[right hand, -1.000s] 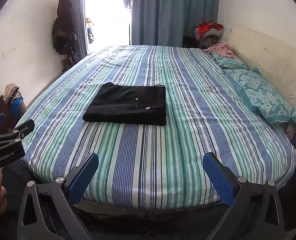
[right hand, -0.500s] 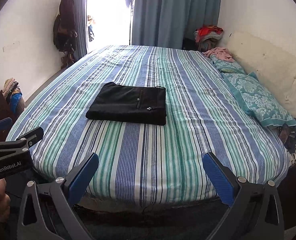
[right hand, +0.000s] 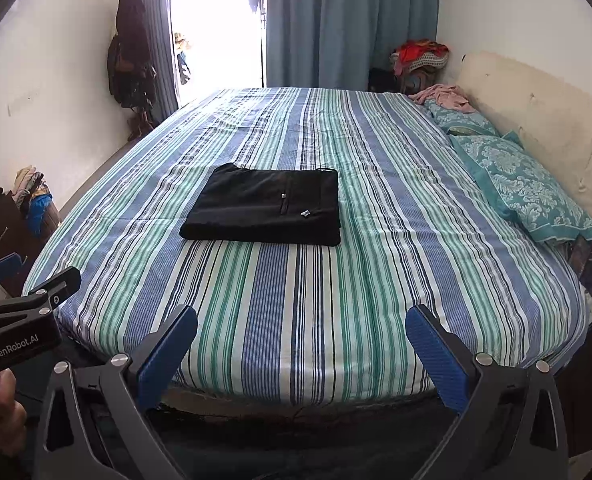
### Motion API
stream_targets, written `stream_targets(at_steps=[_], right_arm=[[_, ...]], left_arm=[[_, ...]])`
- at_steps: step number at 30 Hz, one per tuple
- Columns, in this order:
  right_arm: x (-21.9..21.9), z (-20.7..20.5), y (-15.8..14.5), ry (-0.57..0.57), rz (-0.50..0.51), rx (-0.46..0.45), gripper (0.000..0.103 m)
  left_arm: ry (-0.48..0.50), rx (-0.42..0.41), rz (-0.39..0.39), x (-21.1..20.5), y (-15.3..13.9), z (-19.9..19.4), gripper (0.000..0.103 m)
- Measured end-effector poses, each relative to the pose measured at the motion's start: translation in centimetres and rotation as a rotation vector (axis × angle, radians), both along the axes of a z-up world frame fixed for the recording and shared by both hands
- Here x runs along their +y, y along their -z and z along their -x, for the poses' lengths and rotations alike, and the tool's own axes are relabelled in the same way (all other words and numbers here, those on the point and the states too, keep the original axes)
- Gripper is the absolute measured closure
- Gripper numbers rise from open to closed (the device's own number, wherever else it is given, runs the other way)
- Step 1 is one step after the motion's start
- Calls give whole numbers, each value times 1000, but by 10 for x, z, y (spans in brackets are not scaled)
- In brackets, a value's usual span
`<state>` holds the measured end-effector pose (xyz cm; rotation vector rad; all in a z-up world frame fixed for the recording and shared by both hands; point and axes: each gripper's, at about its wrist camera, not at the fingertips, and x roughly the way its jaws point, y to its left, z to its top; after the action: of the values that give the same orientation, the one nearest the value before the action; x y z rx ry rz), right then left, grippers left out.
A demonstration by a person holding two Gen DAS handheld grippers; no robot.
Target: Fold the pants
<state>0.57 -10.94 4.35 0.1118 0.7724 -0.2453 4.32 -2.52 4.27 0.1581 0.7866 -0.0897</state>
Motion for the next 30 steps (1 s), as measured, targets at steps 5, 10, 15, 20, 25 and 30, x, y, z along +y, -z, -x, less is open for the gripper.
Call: stream_targets(at_steps=[5, 10, 15, 20, 25, 30], right_arm=[[-3, -2, -7, 2, -33, 2, 0], [-5, -9, -25, -8, -44, -4, 0], [-6, -17, -38, -11, -48, -7, 0], [-2, -25, -39, -21, -49, 6, 0], [-3, -33, -34, -20, -52, 18, 0], [-6, -35, -31, -12, -51, 24, 0]], left_arm=[[10, 15, 4, -1, -7, -6, 1], [14, 18, -6, -2, -15, -14, 1], [2, 34, -1, 3, -18, -22, 1], [-12, 44, 2, 7, -20, -28, 1], [-20, 46, 7, 7, -20, -32, 1], [-18, 49, 1, 5, -18, -34, 1]])
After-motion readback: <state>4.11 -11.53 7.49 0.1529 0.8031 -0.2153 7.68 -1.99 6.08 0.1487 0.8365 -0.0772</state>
